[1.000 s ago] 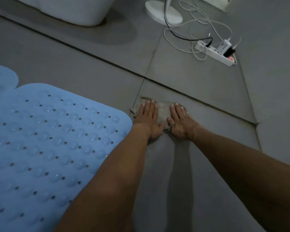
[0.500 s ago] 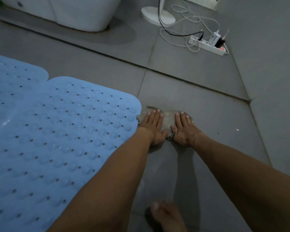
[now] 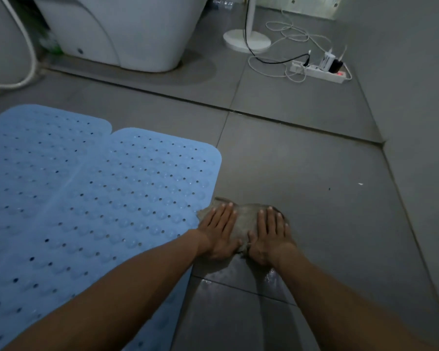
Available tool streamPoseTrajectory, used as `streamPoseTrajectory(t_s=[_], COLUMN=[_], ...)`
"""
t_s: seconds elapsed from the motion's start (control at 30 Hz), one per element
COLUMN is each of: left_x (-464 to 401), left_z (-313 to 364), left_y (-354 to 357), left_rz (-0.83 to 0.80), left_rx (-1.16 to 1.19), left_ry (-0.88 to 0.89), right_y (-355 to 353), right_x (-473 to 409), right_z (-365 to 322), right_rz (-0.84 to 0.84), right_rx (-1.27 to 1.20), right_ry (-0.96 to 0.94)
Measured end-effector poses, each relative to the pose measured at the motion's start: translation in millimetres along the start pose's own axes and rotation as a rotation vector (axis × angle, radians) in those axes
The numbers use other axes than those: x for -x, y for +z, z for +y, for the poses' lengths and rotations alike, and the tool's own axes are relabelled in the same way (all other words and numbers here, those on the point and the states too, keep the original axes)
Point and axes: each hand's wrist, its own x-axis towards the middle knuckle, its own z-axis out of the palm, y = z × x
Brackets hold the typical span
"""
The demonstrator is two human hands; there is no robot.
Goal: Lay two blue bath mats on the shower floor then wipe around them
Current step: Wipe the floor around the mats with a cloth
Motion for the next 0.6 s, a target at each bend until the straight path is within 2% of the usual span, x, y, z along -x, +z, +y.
streamPoseTrajectory(t_s=[0.17,0.33,0.43,0.5,0.6], left_x=[23,48,61,60,52], left_z=[8,12,10,5,0], left_y=[19,22,16,7,-5], left_rz=[-0.009,0.028,0.196,0.343,0.378], left_rx=[-0.017,-0.009,0.106,0.188,0.219], left_ry=[-0.019,-0.010,0.027,0.011,-0.098], right_y=[-2,-17,-28,-36,-46], right_x=[16,29,37,39,40], right_z=[-8,-27,-36,-33,-22], right_rz=[-0.125,-0.197,-0.103,0.015,0.084], right_rx=[0.057,0.249,0.253,0.136,-0.012], right_ry=[0.016,0.049,-0.041,-0.107,-0.112])
